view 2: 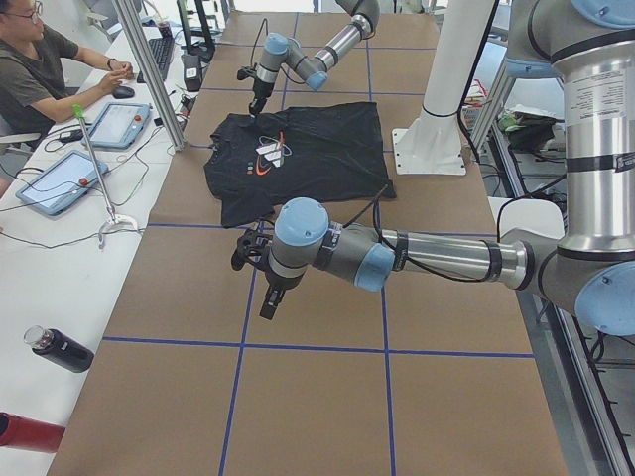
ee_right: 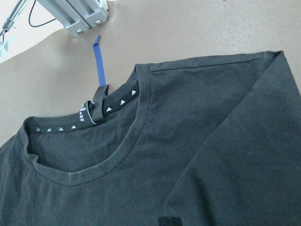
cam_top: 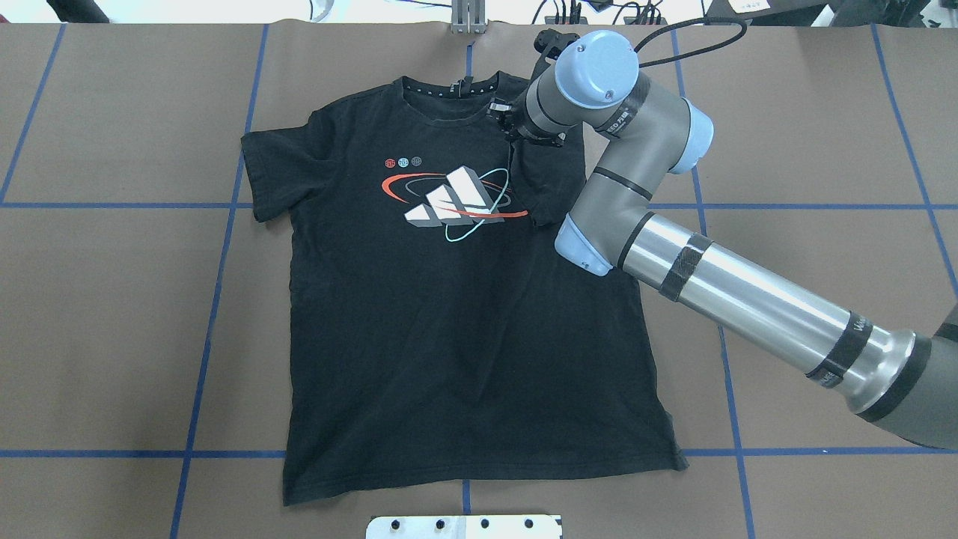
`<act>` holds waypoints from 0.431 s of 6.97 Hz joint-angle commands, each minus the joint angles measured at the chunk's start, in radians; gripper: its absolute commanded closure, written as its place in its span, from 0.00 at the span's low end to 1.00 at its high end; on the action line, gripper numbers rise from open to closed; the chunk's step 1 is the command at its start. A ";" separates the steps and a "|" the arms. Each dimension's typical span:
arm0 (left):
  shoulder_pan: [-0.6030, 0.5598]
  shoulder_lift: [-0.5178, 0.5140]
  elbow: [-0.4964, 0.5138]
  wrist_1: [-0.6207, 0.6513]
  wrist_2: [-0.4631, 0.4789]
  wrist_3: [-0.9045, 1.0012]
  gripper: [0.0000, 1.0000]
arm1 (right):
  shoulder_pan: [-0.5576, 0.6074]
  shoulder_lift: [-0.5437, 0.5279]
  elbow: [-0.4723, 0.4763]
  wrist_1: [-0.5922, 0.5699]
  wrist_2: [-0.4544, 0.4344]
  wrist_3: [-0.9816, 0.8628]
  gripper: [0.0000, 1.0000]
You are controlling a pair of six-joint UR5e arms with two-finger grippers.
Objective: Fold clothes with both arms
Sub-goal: 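Grasp the sleeve nearest the right gripper and fold it inward over the logo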
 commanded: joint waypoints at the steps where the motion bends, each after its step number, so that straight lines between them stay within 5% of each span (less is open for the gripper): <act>1: 0.003 -0.014 -0.002 -0.010 -0.008 -0.042 0.00 | -0.002 0.012 -0.008 0.002 -0.009 0.033 0.01; 3: 0.025 -0.118 0.016 -0.018 -0.031 -0.177 0.00 | -0.009 0.006 0.028 0.002 -0.005 0.036 0.00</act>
